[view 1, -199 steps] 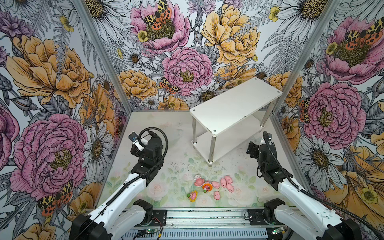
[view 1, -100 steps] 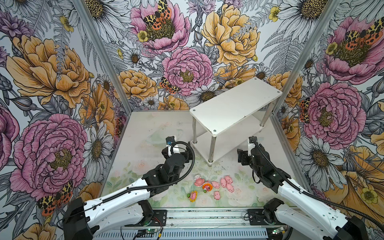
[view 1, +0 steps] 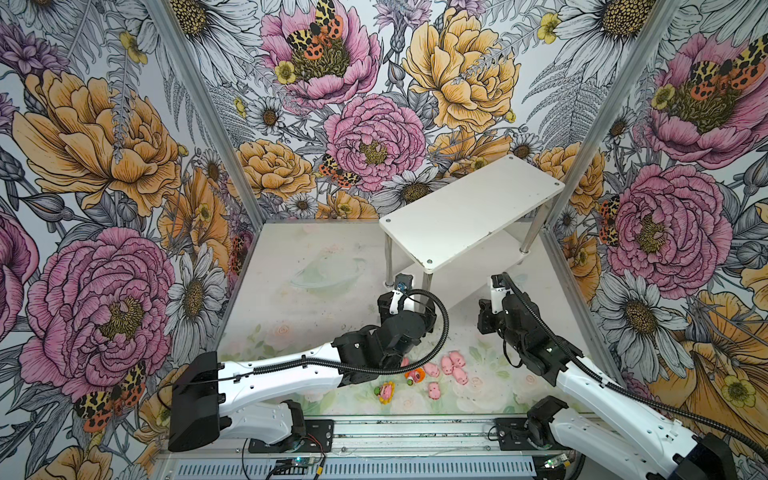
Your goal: Place and organize the plastic toys onto the shelf
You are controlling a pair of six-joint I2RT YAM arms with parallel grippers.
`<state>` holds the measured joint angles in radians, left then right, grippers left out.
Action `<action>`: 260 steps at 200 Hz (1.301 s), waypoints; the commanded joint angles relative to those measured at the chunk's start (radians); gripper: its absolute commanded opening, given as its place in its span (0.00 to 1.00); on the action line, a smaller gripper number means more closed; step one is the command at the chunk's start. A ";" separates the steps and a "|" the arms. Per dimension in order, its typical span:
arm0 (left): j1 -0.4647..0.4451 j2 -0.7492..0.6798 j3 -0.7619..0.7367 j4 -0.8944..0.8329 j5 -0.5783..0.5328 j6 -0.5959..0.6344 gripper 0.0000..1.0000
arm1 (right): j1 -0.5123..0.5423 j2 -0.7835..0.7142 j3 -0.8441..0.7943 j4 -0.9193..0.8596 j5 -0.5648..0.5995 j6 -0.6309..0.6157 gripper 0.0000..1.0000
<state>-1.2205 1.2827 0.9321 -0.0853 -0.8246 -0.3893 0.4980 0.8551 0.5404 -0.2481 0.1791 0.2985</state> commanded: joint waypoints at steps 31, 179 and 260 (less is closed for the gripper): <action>-0.033 0.073 0.094 0.007 0.005 0.005 0.87 | 0.004 -0.006 0.050 -0.017 0.009 0.029 0.00; 0.202 0.190 0.190 -0.052 0.124 -0.021 0.70 | -0.007 0.118 0.161 -0.012 0.121 0.031 0.00; 0.476 0.161 0.210 -0.077 0.192 -0.026 0.21 | -0.024 0.185 0.136 0.053 0.088 0.046 0.00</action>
<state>-0.8612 1.4551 1.1282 -0.1120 -0.6205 -0.3901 0.4824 1.0050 0.6720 -0.2451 0.2913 0.3328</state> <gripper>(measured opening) 0.223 0.046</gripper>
